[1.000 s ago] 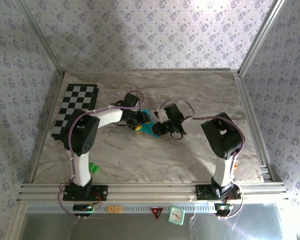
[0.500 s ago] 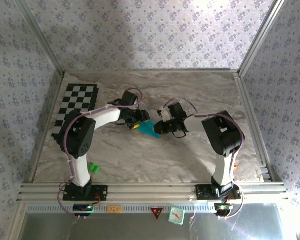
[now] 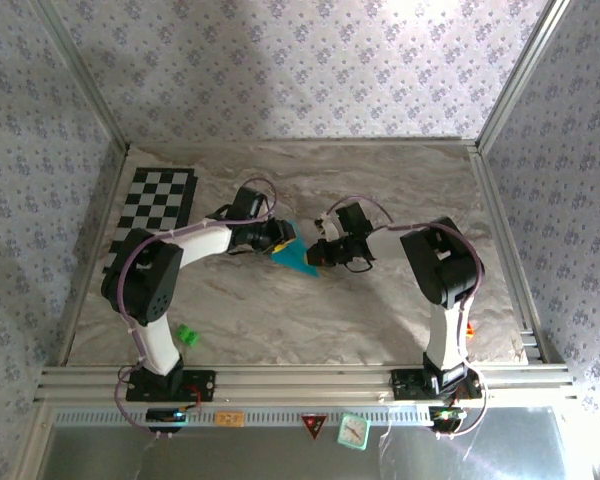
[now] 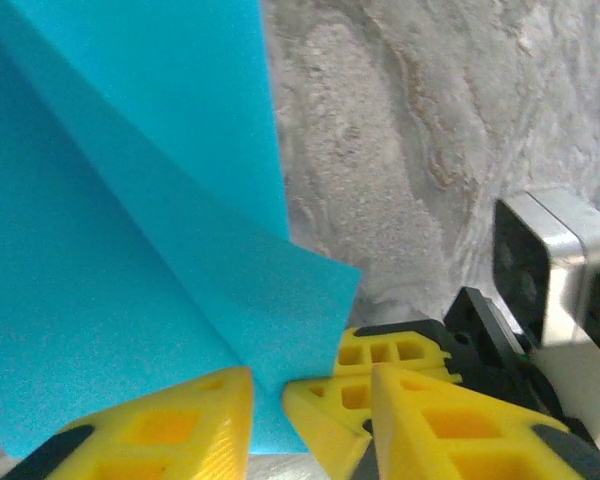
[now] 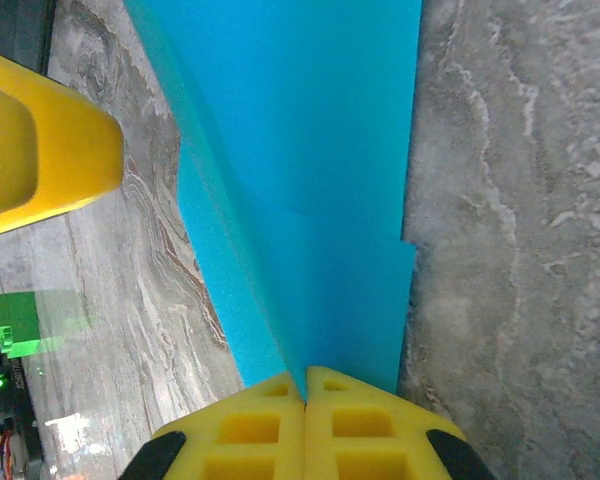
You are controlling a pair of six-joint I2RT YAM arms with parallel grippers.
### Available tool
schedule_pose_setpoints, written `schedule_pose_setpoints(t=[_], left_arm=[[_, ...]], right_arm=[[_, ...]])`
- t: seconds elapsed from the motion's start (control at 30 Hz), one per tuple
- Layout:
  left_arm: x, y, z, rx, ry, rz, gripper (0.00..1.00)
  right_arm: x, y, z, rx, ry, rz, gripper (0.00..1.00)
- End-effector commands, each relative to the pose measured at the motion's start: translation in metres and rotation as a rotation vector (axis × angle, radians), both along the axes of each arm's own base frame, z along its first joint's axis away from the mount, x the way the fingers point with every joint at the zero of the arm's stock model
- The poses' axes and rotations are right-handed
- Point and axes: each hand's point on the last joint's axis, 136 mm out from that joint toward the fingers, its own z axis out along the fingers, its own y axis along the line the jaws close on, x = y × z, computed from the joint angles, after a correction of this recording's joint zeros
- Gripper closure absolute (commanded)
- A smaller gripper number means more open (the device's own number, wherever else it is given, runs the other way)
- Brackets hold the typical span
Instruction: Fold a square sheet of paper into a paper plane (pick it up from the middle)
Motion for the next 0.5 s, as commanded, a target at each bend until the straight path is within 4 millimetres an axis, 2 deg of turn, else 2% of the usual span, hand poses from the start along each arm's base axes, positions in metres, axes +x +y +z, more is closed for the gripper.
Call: schedule_pose_setpoints(t=[0.0,0.23,0.47], left_arm=[[0.003,-0.011,0.005,-0.088,-0.02,-0.026,0.7],[0.004,-0.022,-0.004,-0.16,-0.004,-0.059,0.83],[0.002,-0.022,-0.018,-0.148,0.029,-0.057,0.88]], right_arm=[[-0.005,-0.002,-0.011,-0.002,0.094,-0.008,0.96],[-0.006,-0.004,-0.014,-0.002,0.126,-0.016,0.95],[-0.007,-0.004,-0.016,-0.004,0.138,-0.013,0.95]])
